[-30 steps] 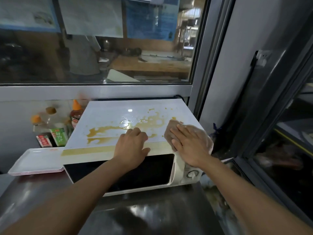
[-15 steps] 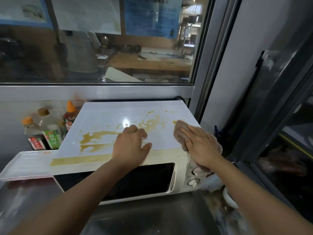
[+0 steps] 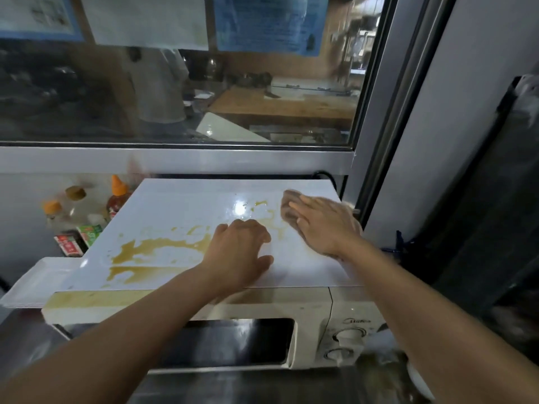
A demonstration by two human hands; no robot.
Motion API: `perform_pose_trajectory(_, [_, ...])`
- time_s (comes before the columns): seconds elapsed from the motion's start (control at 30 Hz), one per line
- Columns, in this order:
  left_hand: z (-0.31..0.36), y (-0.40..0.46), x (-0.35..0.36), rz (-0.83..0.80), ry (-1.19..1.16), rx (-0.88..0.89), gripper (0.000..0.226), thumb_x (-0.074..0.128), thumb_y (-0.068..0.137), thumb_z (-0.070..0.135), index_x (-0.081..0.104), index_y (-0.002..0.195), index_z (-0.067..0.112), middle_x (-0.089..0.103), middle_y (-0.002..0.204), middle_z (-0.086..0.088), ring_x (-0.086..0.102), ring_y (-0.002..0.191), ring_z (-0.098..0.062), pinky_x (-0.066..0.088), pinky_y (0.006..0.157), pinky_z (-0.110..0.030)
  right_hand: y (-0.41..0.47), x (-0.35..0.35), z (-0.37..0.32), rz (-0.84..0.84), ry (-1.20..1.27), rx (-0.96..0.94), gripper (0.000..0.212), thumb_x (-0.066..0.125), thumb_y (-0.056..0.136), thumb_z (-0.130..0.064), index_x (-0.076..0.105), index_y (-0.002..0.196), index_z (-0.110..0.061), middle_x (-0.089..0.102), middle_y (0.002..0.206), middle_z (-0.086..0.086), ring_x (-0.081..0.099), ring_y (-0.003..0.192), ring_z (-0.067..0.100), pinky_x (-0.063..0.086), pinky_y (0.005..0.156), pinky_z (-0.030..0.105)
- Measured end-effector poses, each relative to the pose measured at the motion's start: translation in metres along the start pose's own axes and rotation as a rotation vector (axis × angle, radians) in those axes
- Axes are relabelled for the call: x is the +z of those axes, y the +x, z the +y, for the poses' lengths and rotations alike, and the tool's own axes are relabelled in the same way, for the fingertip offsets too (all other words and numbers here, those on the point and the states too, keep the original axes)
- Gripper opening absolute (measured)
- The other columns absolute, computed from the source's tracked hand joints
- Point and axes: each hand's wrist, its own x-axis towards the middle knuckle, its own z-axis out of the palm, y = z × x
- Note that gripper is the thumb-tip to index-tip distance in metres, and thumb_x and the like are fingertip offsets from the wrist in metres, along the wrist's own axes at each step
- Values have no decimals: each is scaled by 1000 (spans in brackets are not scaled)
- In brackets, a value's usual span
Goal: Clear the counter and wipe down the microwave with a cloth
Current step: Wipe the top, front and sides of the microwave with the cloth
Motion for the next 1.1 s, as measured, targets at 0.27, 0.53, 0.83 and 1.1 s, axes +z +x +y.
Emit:
perform_pose_trajectory(0.27, [-30, 38, -13, -17, -63, -249, 44, 53, 89, 33, 47, 131, 22, 48, 137, 2, 45, 126, -21, 33, 103, -36, -9, -8, 16, 58, 121, -100, 42, 32, 96, -36, 44, 136, -38, 38, 148, -12, 34, 136, 14, 26, 111, 40])
perform_pose_trajectory(0.53, [-55, 53, 2, -4, 20, -248, 24, 44, 93, 31, 54, 114, 26, 51, 126, 7, 45, 114, -20, 36, 93, -37, 80, 5, 31, 85, 90, 36, 41, 29, 95, -42, 40, 133, -36, 33, 150, -11, 34, 134, 22, 27, 109, 43])
perform_pose_trajectory(0.83, [-100, 54, -15, 34, 9, -292, 30, 44, 95, 23, 56, 122, 20, 54, 130, -2, 48, 117, -25, 40, 97, -41, 66, -3, -28, -11, 190, -288, 44, 47, 94, -29, 44, 137, -37, 37, 149, -12, 34, 136, 12, 26, 113, 36])
perform_pose_trajectory(1.1, [-124, 42, -12, 16, 22, -319, 32, 44, 91, 20, 54, 120, 26, 51, 130, 5, 45, 116, -23, 36, 88, -37, 117, 11, -60, 51, 90, -202, 46, 37, 93, -37, 37, 139, -39, 35, 149, -15, 34, 135, 12, 26, 111, 41])
